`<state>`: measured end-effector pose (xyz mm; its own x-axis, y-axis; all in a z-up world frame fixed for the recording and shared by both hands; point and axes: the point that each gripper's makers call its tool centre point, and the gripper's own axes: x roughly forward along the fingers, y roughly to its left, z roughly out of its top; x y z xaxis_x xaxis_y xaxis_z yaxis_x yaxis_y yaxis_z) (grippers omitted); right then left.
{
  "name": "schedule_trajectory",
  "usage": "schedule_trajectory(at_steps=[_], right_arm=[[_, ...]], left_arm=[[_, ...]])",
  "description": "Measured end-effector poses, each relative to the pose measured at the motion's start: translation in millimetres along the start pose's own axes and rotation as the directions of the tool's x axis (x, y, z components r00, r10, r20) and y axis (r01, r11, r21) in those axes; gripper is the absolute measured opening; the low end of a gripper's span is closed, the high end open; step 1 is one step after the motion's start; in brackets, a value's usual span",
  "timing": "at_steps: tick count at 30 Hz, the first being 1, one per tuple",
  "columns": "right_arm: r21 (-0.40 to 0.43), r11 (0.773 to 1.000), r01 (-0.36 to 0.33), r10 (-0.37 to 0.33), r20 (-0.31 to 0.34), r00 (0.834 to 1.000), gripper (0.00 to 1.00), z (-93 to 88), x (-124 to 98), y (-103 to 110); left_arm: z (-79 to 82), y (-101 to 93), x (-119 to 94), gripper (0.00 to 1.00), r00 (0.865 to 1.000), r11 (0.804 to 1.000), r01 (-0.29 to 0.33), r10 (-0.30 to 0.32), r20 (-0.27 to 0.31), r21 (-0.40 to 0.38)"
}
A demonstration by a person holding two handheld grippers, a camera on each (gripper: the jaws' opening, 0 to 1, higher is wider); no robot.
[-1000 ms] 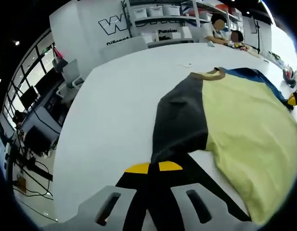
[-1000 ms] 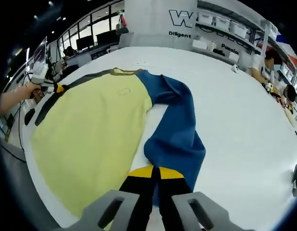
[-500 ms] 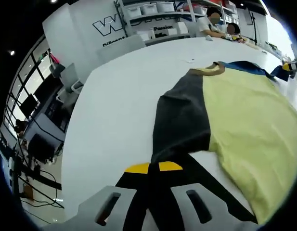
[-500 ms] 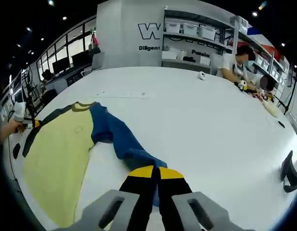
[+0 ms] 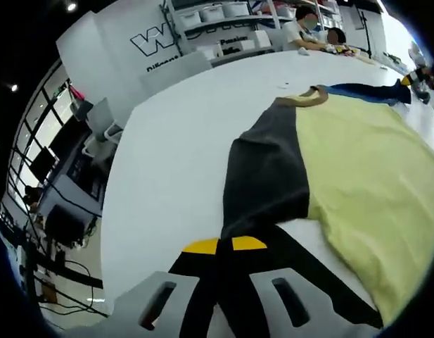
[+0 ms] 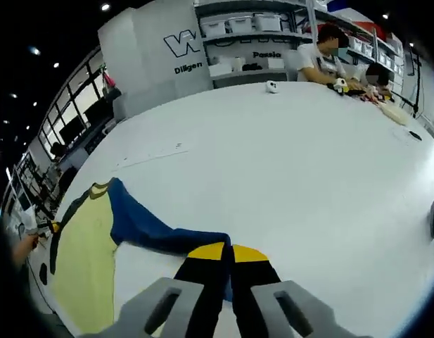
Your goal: Fold the garment on the visible template until the final outline fits inside the template.
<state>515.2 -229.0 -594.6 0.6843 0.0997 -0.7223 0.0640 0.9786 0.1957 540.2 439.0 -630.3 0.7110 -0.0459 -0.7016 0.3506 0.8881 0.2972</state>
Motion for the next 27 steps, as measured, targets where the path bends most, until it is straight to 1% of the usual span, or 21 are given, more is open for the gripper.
schedule_trajectory(at_steps=[1, 2, 4, 7, 10, 11, 13, 15, 16, 17, 19, 21, 22, 24, 25, 26, 27], right_arm=[[-0.012, 1.000, 0.015, -0.015, -0.004, 1.000, 0.00, 1.3, 5.5, -8.1], [-0.006, 1.000, 0.023, -0.023, -0.012, 1.000, 0.00, -0.6, 5.7, -9.2], [-0.012, 1.000, 0.023, -0.023, -0.020, 1.000, 0.00, 1.2, 10.4, -14.6], [-0.041, 0.999, 0.014, -0.015, -0.029, 0.999, 0.00, 1.5, 15.1, -16.3], [-0.145, 0.989, 0.020, -0.021, -0.009, 1.000, 0.00, 6.3, 21.7, -19.8], [-0.167, 0.986, 0.022, -0.023, -0.002, 1.000, 0.00, 8.1, 24.5, -21.5], [-0.192, 0.980, 0.051, -0.049, 0.013, 0.999, 0.00, 12.3, 28.7, -26.9], [-0.256, 0.964, 0.071, -0.060, 0.053, 0.997, 0.00, 23.2, 36.3, -32.3], [-0.268, 0.960, 0.079, -0.066, 0.059, 0.996, 0.00, 24.5, 37.2, -33.4], [-0.289, 0.951, 0.106, -0.097, 0.047, 0.994, 0.00, 23.7, 38.6, -39.2], [-0.268, 0.956, 0.118, -0.110, 0.048, 0.993, 0.07, 24.4, 39.8, -42.6], [-0.222, 0.968, 0.118, -0.108, 0.056, 0.993, 0.15, 24.9, 38.5, -42.3], [-0.202, 0.972, 0.118, -0.109, 0.056, 0.992, 0.18, 24.0, 37.1, -42.3], [-0.203, 0.972, 0.118, -0.113, 0.035, 0.993, 0.25, 18.1, 34.3, -41.1], [-0.202, 0.972, 0.119, -0.115, 0.032, 0.993, 0.29, 15.8, 33.2, -40.7], [-0.193, 0.974, 0.116, -0.111, 0.039, 0.993, 0.33, 14.0, 31.7, -39.5], [-0.181, 0.977, 0.114, -0.108, 0.043, 0.993, 0.37, 12.8, 31.1, -38.6]], left_arm=[[-0.3, 3.0, 1.0, 0.03, 1.000, 1.000, -0.006, 0.006, -0.004, -0.005], [-0.5, 4.2, 1.2, 0.03, 1.000, 1.000, -0.007, 0.007, -0.005, -0.005], [-1.4, 7.1, 1.4, 0.03, 1.000, 1.000, -0.011, 0.011, -0.010, -0.005], [-1.6, 7.3, 1.2, 0.03, 1.000, 1.000, -0.009, 0.009, -0.009, -0.003], [-2.4, 11.0, 2.2, 0.03, 1.000, 0.999, -0.024, 0.023, -0.015, -0.028], [-2.6, 12.9, 2.7, 0.03, 0.999, 0.999, -0.032, 0.031, -0.020, -0.032], [-2.2, 12.5, 3.1, 0.03, 0.999, 0.999, -0.030, 0.029, -0.025, -0.026], [-2.2, 12.2, 3.0, 0.03, 0.999, 0.999, -0.035, 0.034, -0.030, -0.021], [-2.2, 12.0, 3.0, 0.03, 0.999, 0.999, -0.037, 0.037, -0.030, -0.016], [-2.4, 12.2, 3.0, 0.03, 0.999, 0.999, -0.039, 0.038, -0.031, -0.020], [-2.5, 12.7, 3.0, 0.03, 0.999, 0.999, -0.041, 0.040, -0.034, -0.034], [-2.6, 12.7, 3.1, 0.03, 0.998, 0.998, -0.044, 0.043, -0.034, -0.035], [-2.0, 12.3, 2.6, 0.04, 0.999, 0.998, -0.044, 0.043, -0.032, -0.035], [-1.5, 13.3, 0.4, 0.08, 0.998, 0.998, -0.053, 0.052, -0.029, -0.033], [-0.8, 14.5, -0.8, 0.13, 0.998, 0.997, -0.058, 0.057, -0.024, -0.044], [-1.5, 15.1, -2.7, 0.17, 0.998, 0.995, -0.058, 0.056, -0.029, -0.080], [0.7, 10.5, -3.3, 0.19, 0.999, 0.992, -0.031, 0.030, -0.011, -0.125]])
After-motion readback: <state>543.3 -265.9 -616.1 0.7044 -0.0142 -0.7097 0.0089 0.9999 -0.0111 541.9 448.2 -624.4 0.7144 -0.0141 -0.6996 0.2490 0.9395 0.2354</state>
